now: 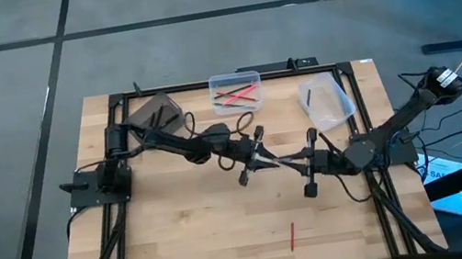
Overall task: Sort crayons/erasers/pens/pencils in bins
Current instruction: Put the gray crayon into the right transparent bin, then put the red crayon into the right transparent bin
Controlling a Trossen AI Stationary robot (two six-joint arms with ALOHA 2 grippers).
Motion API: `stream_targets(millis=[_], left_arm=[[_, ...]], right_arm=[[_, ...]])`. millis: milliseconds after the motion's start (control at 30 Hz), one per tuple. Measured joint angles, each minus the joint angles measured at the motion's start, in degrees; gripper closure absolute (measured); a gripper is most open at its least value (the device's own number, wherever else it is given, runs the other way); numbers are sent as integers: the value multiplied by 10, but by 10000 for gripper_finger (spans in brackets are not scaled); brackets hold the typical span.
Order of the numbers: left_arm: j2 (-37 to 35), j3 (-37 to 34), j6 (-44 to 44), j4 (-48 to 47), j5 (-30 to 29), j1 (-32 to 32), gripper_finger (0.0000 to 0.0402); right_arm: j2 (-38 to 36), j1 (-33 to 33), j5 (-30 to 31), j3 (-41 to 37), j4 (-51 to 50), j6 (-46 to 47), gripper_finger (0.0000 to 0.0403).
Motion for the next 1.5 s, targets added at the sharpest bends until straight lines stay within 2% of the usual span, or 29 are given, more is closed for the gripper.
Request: stream_targets(millis=[133,200,267,433,600,767,933,1100,1233,1333,1500], left_arm=[[0,0,41,-130,-106,0,291],[1,0,49,-190,-173,0,271],[1,-1,59,-234,-213,0,256],[1,-1,75,-283,-228,-2,239],[1,-1,76,-287,-226,-3,240],[1,-1,76,-294,-226,-3,240],[1,-1,83,-296,-226,-8,240],[1,-1,90,-295,-226,-13,239],[1,-1,96,-295,-224,-13,228],[1,-1,113,-295,-206,-17,218],[19,6,198,-286,-153,-51,211]], right_arm=[[-21,-39,46,0,-31,-12,372],[-40,-66,61,0,-72,-4,371],[-64,-102,73,0,-134,23,370],[-136,-233,112,0,-394,175,372],[-173,-381,28,28,-652,336,373],[-155,-483,-20,53,-786,398,368],[-119,-554,-94,42,-806,407,365],[-85,-587,-116,41,-796,391,353],[-70,-597,-127,40,-788,376,313],[-70,-597,-111,40,-776,360,277],[-97,-585,-105,40,-718,309,234]])
